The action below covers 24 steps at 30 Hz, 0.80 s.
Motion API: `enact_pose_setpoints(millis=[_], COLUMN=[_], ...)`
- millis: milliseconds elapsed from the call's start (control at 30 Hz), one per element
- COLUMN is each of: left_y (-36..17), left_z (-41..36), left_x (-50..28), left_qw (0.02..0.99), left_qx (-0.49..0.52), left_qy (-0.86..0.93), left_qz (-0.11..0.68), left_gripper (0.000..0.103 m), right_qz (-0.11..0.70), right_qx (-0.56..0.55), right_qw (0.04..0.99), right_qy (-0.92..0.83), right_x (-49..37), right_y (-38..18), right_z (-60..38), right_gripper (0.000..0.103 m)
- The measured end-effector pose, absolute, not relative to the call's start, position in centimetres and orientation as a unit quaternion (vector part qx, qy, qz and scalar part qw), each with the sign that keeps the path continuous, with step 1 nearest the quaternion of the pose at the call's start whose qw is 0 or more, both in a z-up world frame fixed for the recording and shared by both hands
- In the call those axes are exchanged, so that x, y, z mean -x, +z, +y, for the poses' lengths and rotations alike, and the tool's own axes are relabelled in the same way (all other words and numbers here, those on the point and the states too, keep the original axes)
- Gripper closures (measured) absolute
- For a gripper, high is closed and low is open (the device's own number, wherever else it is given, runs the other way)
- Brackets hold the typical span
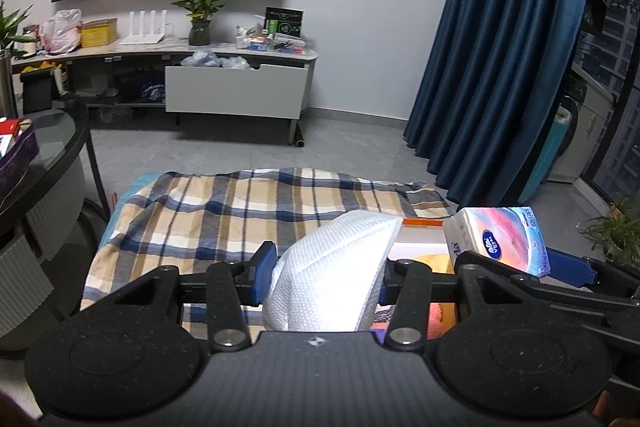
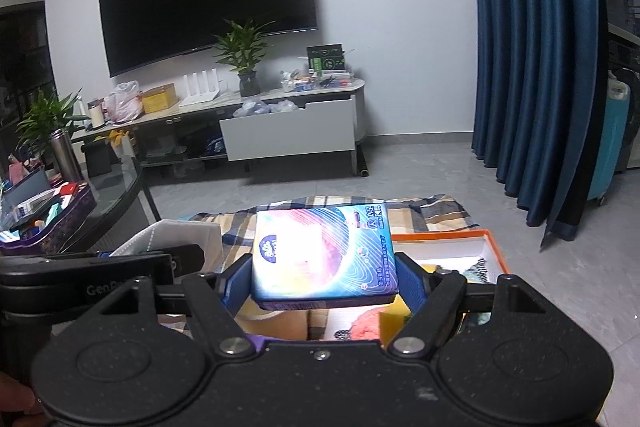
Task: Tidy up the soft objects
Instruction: 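Carry the white mask and tissue pack over the orange-rimmed box with both tools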
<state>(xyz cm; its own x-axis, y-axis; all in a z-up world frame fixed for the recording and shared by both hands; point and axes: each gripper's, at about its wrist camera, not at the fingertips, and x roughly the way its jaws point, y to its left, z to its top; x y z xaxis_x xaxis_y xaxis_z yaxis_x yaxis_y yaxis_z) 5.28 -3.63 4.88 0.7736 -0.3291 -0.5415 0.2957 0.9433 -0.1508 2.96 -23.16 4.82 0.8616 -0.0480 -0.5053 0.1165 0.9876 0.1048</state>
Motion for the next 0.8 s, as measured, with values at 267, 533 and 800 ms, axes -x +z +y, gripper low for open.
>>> enact_pose_setpoints(millis=[267, 533, 800], left_y=[4.8, 4.6, 4.1], left_z=[-5.3, -6.9, -8.4], left_x=[-5.1, -5.0, -4.9], left_qw=[0.937, 0.932, 0.927], left_qx=[0.02, 0.016, 0.008], left_qy=[-0.189, -0.207, -0.224], left_qz=[0.294, 0.296, 0.302], left_gripper=[0.055, 0.055, 0.055], right_qz=[0.256, 0.256, 0.252], right_qx=[-0.072, -0.079, -0.086], right_qw=[0.962, 0.96, 0.959], right_qy=[-0.063, -0.076, -0.095], right_x=[-2.2, -1.5, -0.7], right_y=[4.9, 4.7, 4.8], right_z=[-25.1, -26.8, -28.6], right_gripper=[0.015, 0.015, 0.015])
